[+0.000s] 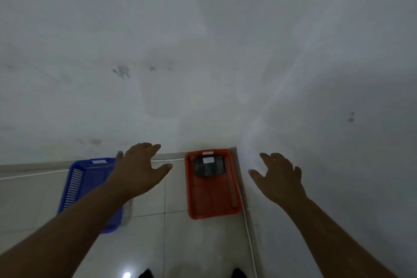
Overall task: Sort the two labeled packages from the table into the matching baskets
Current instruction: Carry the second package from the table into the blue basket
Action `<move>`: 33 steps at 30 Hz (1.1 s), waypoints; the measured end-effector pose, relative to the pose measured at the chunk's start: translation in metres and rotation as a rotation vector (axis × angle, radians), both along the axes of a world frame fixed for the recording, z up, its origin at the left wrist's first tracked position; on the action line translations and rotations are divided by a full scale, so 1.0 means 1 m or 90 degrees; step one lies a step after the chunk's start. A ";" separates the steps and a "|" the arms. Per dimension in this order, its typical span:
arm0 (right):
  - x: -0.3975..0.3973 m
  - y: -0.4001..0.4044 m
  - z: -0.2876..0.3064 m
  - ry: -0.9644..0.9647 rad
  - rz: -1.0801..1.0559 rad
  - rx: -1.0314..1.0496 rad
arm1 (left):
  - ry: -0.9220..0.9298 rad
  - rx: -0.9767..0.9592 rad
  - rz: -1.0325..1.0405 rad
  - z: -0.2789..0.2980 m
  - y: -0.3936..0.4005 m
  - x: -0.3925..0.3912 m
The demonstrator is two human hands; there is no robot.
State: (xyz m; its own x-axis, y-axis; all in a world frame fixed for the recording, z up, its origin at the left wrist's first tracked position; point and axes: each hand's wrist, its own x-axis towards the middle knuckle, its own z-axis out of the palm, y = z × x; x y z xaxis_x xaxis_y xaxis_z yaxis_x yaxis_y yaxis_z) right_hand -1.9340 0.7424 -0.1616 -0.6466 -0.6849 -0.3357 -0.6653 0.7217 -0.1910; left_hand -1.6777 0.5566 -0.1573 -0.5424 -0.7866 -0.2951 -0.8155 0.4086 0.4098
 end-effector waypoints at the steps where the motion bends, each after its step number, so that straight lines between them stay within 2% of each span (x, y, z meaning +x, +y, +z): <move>1: 0.006 0.005 0.026 0.003 -0.002 -0.008 | 0.009 -0.005 0.000 0.027 0.003 0.007; 5: 0.030 0.022 0.111 0.034 0.009 -0.049 | 0.050 -0.042 0.001 0.121 0.023 0.035; 8: 0.043 0.029 0.156 0.049 0.031 -0.073 | 0.086 -0.074 0.042 0.171 0.045 0.062; 11: 0.063 0.033 0.186 0.036 0.077 -0.133 | 0.116 -0.105 0.117 0.201 0.077 0.099; 18: 0.152 0.028 0.236 0.032 0.265 -0.160 | 0.114 -0.152 0.316 0.238 0.164 0.208; 26: 0.320 0.000 0.273 0.004 0.484 -0.195 | 0.125 -0.231 0.556 0.275 0.242 0.377; 33: 0.537 -0.022 0.280 -0.025 0.668 -0.233 | 0.120 -0.303 0.747 0.286 0.311 0.565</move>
